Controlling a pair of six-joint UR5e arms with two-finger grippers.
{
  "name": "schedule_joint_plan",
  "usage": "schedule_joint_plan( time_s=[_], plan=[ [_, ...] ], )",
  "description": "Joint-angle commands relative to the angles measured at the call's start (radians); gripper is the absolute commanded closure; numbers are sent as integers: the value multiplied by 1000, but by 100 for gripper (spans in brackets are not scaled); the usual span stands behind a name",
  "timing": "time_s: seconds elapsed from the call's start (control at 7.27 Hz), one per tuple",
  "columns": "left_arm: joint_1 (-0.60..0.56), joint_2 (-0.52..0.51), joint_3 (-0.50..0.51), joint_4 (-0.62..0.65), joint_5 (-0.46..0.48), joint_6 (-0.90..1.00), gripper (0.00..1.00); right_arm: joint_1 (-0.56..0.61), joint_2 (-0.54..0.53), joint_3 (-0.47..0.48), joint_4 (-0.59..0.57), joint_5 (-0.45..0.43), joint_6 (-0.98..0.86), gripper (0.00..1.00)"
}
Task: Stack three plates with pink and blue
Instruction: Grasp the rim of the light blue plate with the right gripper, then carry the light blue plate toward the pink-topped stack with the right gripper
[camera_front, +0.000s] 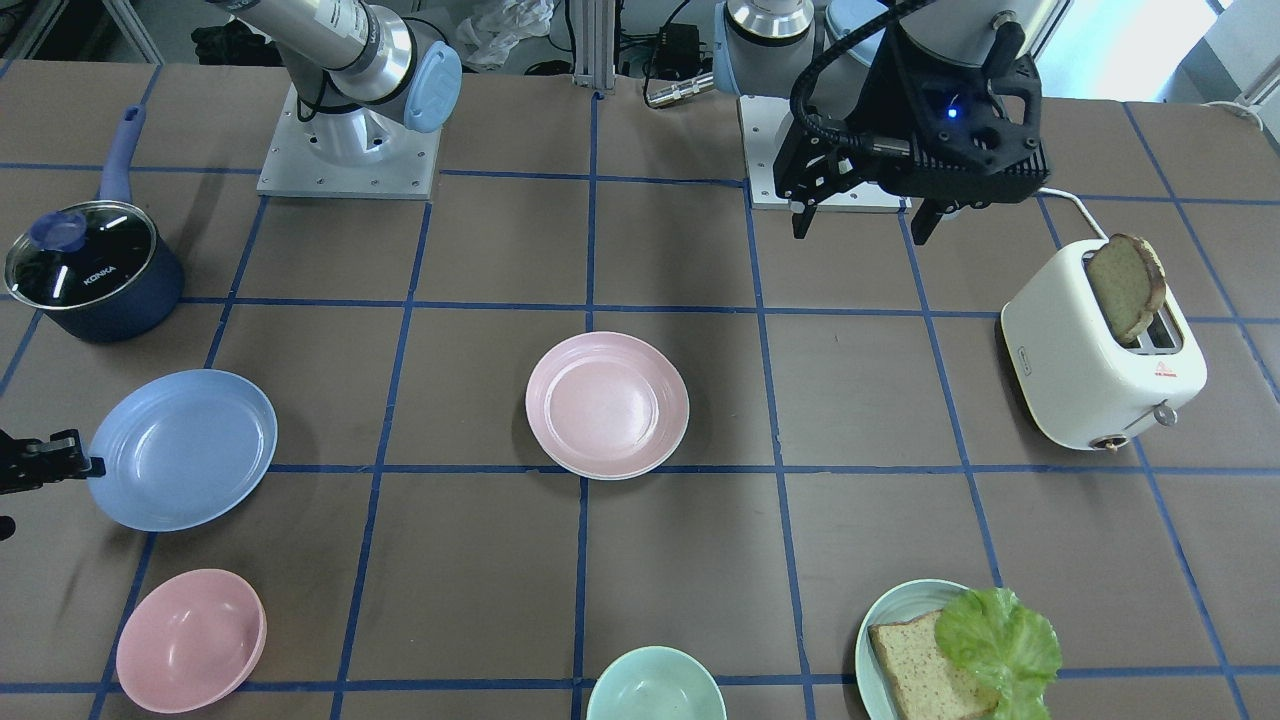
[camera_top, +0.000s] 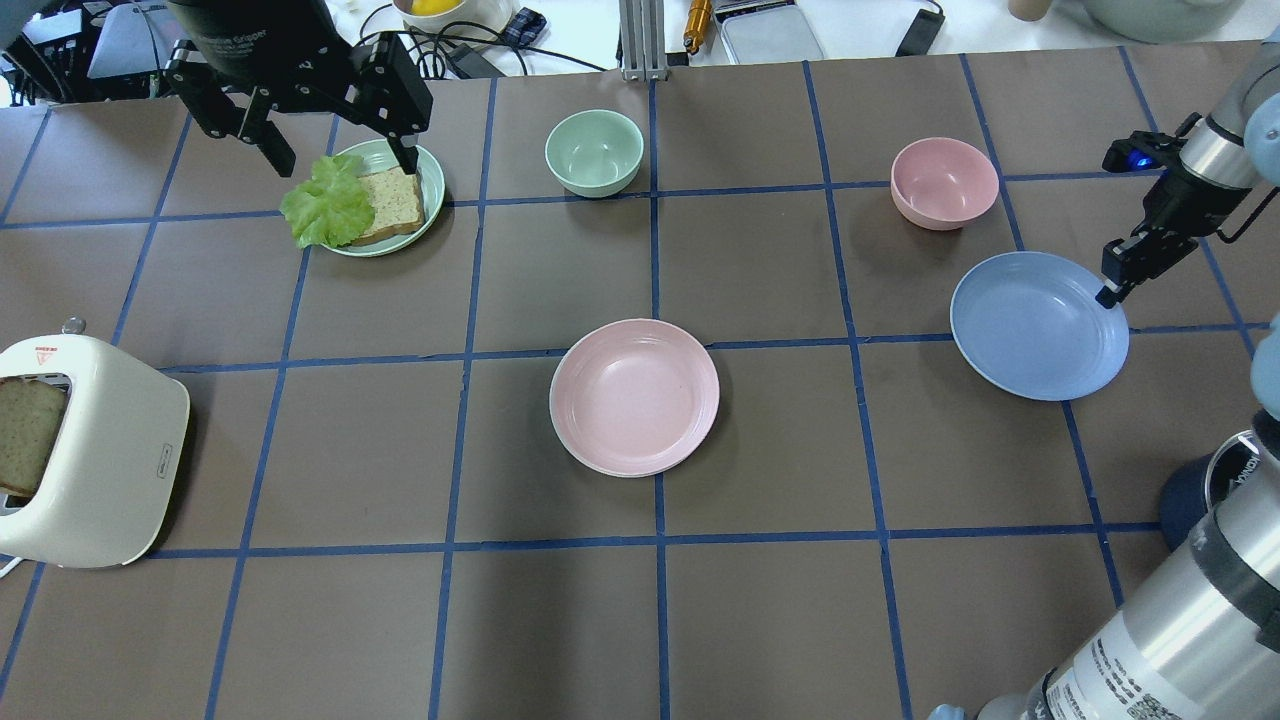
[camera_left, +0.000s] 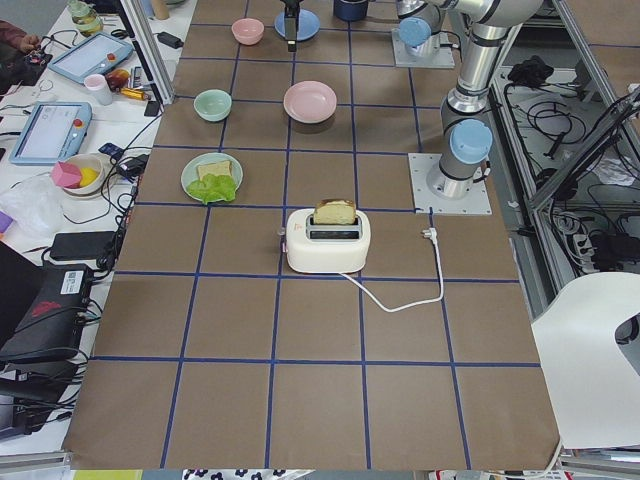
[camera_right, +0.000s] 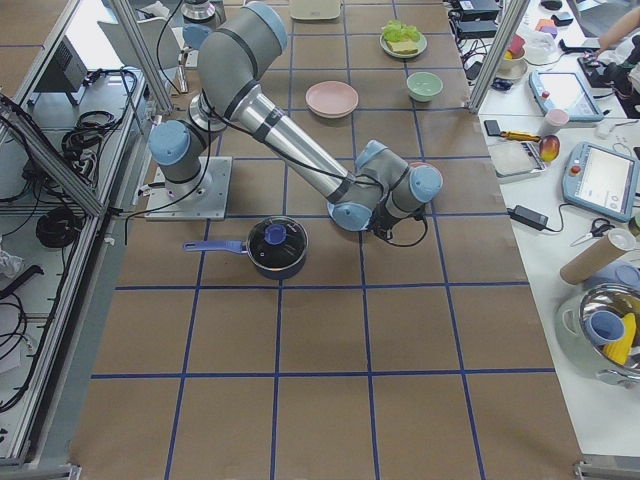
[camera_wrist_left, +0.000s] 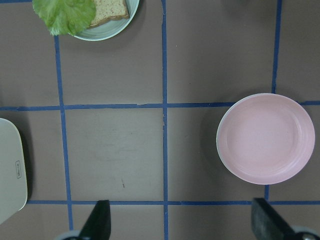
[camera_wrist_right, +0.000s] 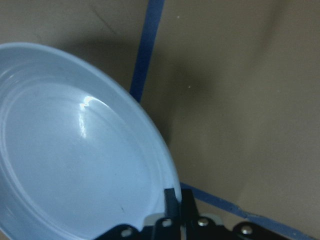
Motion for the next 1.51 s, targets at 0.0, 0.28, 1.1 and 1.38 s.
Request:
schedule_joint_plan(
  time_s=[0.0,0.28,1.1,1.38],
  plan=[
    [6,3,0,2,-47,28,0,11,-2,-99,208,44,2,100],
    [1,8,-5,-41,-29,28,0,68,-14,-115,278,68,42,100],
    [-10,17,-28,-22,85,25,0,349,-149,-65,287,129,523,100],
    [-11,47,-43,-27,79,11,0,483,-160,-54,238,130,695,100]
  ],
)
